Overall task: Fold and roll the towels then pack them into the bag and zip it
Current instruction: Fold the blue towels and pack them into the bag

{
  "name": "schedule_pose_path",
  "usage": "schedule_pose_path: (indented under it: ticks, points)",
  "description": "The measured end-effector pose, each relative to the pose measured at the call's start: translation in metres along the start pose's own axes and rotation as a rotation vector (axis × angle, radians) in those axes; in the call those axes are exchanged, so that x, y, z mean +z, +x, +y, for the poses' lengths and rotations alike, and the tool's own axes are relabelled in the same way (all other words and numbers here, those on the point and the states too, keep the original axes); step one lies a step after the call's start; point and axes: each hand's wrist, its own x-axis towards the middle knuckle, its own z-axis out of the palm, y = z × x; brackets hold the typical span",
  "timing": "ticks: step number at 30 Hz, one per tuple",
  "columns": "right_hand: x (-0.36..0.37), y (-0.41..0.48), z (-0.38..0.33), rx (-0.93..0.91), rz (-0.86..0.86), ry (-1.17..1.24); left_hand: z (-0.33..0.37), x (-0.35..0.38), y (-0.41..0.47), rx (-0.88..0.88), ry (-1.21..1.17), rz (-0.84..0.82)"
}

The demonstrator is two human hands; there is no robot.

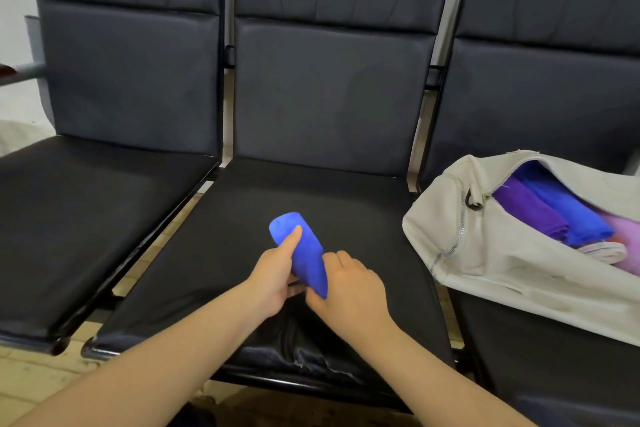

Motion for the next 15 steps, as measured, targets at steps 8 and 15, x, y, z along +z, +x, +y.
schedule_pose_path:
  ticks: [8,15]
  points:
    - [-0.024,0.014,0.01,0.417,-0.089,0.885,0.013,0.021,-0.01,0.114,0.014,-0.017]
    - [-0.063,0.026,0.041,0.609,-0.077,1.36,0.039,0.086,-0.037,0.164,0.008,-0.186]
